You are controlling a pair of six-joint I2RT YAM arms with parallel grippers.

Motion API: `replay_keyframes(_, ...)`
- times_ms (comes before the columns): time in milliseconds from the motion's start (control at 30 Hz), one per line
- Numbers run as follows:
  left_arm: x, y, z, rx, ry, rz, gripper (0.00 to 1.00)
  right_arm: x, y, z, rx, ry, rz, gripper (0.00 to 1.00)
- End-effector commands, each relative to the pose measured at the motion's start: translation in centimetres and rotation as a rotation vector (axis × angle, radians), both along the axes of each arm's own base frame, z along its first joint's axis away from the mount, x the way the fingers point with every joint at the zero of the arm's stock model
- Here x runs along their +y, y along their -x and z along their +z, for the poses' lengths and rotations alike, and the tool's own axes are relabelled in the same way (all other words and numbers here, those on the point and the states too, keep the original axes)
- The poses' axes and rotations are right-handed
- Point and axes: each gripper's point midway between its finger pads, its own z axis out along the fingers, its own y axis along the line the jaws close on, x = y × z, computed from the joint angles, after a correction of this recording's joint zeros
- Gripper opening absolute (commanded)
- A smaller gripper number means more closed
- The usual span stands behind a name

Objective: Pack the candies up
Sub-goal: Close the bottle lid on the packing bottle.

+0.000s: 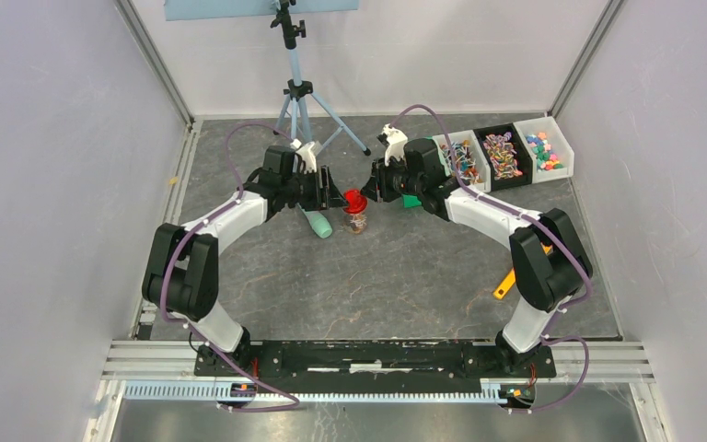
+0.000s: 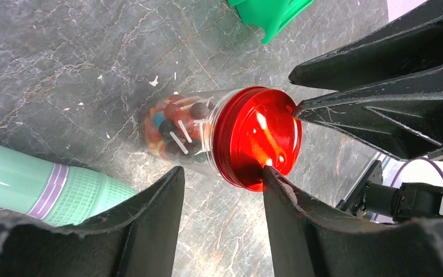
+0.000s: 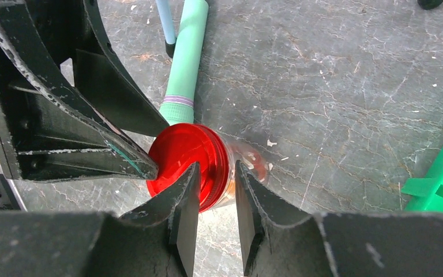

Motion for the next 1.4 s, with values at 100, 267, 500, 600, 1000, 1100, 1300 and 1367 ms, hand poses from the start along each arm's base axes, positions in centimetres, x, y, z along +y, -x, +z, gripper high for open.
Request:
replay_keyframes(100,-0.4,-0.6,0.1,0.005,-0.029,-0.011,0.6,0.4,-0.4,0.7,-0.028,-0.033,0.015,0.34)
replay_keyframes(267,-0.6,-0.5,0.3,0.005,-0.019,-0.023,0.63,-0.2,-0.6,-0.6,-0.01,-0.003,-0.008,0.32)
replay_keyframes(500,-0.8,-0.5,0.0,0.015,-0.01,-0.027,0.67,-0.7,-0.2,-2.2,0.017,0.008,-0.015,0.31)
replay_keyframes(600,-0.9,-0.7,0.1,0.018,-0.008,-0.028,0.68,-0.6,-0.4,-2.1,0.017,0.004,-0.012,0.32)
replay_keyframes(1000,0.0,-0.7,3.7,-0.086,-0.007,0.012,0.78,-1.0,-0.8,4.9,-0.254,0.029,0.117,0.72)
replay_keyframes(1100,1.8,-0.8,5.2,-0.144,-0.068,0.1,0.99,-0.9,-0.6,4.9,-0.293,0.068,0.177,0.93)
replay_keyframes(1300,7.5,-0.5,8.1,-0.26,-0.216,0.368,1.0,0.1,-0.4,5.9,-0.448,0.193,0.239,0.98)
replay_keyframes(1367,9.4,0.2,8.3,-0.281,-0.246,0.467,1.0,0.7,-0.4,5.5,-0.449,0.249,0.244,0.98)
